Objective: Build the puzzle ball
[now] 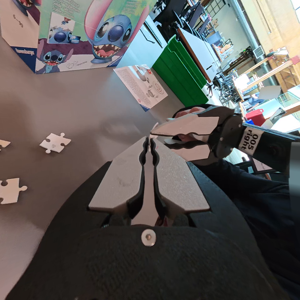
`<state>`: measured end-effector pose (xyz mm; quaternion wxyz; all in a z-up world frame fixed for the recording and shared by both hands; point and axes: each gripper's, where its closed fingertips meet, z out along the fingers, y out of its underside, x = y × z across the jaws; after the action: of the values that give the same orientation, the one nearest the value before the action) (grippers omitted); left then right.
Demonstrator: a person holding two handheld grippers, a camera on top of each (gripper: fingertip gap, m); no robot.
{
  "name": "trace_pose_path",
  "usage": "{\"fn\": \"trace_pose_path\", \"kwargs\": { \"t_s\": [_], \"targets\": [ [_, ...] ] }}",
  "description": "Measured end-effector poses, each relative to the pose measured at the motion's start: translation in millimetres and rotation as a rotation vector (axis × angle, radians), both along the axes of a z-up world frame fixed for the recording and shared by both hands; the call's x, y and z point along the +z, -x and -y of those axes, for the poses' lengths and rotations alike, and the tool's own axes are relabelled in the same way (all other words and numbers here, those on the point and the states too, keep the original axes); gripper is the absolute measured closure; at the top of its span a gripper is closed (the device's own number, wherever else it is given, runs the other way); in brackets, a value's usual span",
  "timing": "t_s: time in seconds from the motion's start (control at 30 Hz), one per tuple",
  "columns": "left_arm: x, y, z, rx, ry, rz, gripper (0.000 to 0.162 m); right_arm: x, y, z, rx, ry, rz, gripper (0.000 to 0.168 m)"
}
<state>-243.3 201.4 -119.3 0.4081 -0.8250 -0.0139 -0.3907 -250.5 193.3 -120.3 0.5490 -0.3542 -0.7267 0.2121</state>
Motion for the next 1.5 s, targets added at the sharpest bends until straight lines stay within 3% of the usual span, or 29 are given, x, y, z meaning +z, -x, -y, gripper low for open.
{"fn": "trace_pose_path", "kwargs": {
  "t_s": [0.27,0.5,0.63,1.07,1.27,1.5],
  "targets": [
    [-8,-5,6,-0.073,0.034,-0.18,0.162,-8,-5,6,0.05,0.078,0.027,0.155],
    [-13,-14,26,-0.272,0.061,-0.475,0.161,-10,-17,24,0.21,0.293,0.132,0.163],
    [-15,-10,30,-0.312,0.073,-0.623,0.161,-13,-20,23,0.224,0.391,0.186,0.151],
    [-25,-10,48,-0.402,0.118,-0.818,0.162,-36,-17,40,0.348,0.639,0.29,0.166],
    [-27,-6,47,-0.352,0.103,-0.844,0.161,-36,-12,41,0.352,0.711,0.236,0.168],
    [3,10,49,-0.07,-0.041,-0.643,0.152,-8,-12,33,0.389,0.824,0.09,0.168]
  ]
}}
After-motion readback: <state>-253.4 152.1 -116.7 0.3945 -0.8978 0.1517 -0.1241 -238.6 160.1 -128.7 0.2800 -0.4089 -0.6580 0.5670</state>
